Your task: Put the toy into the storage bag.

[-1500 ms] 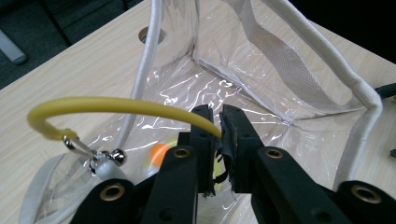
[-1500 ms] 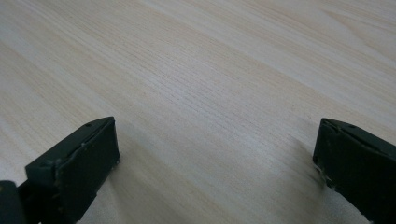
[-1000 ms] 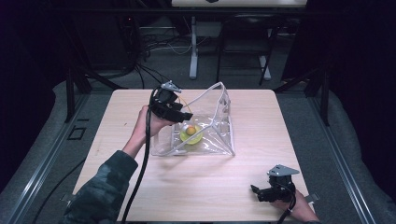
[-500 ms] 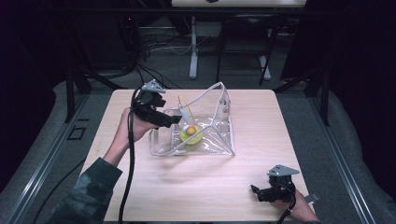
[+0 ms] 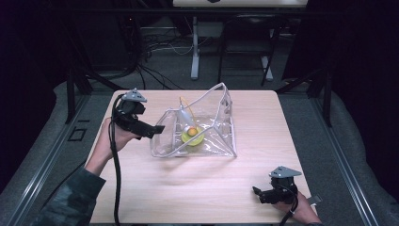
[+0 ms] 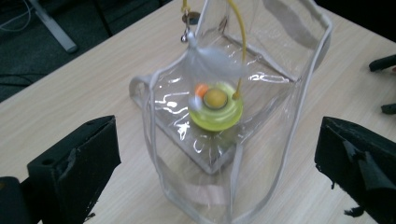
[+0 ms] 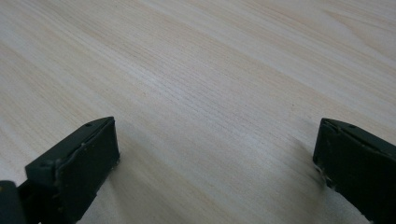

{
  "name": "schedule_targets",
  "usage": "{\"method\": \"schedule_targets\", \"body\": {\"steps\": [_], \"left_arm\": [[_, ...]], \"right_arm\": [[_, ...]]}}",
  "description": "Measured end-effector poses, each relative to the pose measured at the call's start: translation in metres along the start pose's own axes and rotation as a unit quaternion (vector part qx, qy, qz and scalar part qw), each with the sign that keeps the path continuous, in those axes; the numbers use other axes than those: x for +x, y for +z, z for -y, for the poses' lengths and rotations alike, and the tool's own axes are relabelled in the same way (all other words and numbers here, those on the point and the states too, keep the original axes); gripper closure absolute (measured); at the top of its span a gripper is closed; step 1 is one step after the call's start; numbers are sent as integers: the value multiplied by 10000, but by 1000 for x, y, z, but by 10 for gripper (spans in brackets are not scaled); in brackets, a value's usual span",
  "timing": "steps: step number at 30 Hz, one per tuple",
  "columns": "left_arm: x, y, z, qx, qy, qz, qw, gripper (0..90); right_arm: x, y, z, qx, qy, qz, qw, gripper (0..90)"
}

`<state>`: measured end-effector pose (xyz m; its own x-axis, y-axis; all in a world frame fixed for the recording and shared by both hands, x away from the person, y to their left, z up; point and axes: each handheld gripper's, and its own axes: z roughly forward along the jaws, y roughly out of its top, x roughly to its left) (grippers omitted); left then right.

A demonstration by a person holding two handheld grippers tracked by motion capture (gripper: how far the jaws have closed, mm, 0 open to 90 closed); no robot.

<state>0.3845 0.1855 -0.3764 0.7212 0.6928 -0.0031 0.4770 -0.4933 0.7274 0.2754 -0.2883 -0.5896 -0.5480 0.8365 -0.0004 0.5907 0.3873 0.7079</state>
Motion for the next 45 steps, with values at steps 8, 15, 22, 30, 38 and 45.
{"method": "schedule_targets", "body": {"steps": [8, 15, 22, 30, 38, 45], "left_arm": [[10, 1, 29, 83, -205, -41, 9997, 1], [14, 5, 55, 331, -262, -82, 9991, 1], [17, 11, 82, 435, -440, -160, 9980, 1], [20, 19, 108, 622, -616, -110, 9961, 1], [22, 30, 136, 805, -863, -26, 9930, 1], [24, 42, 157, 686, -918, 82, 9934, 1]], "right_arm": [[0, 0, 0, 4, -4, 3, 10000, 0], [0, 0, 0, 4, -2, 4, 10000, 0], [0, 0, 0, 1, -3, 4, 10000, 0], [0, 0, 0, 3, -2, 8, 10000, 0], [0, 0, 0, -2, 2, 4, 10000, 0], [0, 0, 0, 2, -1, 5, 10000, 0]]}}
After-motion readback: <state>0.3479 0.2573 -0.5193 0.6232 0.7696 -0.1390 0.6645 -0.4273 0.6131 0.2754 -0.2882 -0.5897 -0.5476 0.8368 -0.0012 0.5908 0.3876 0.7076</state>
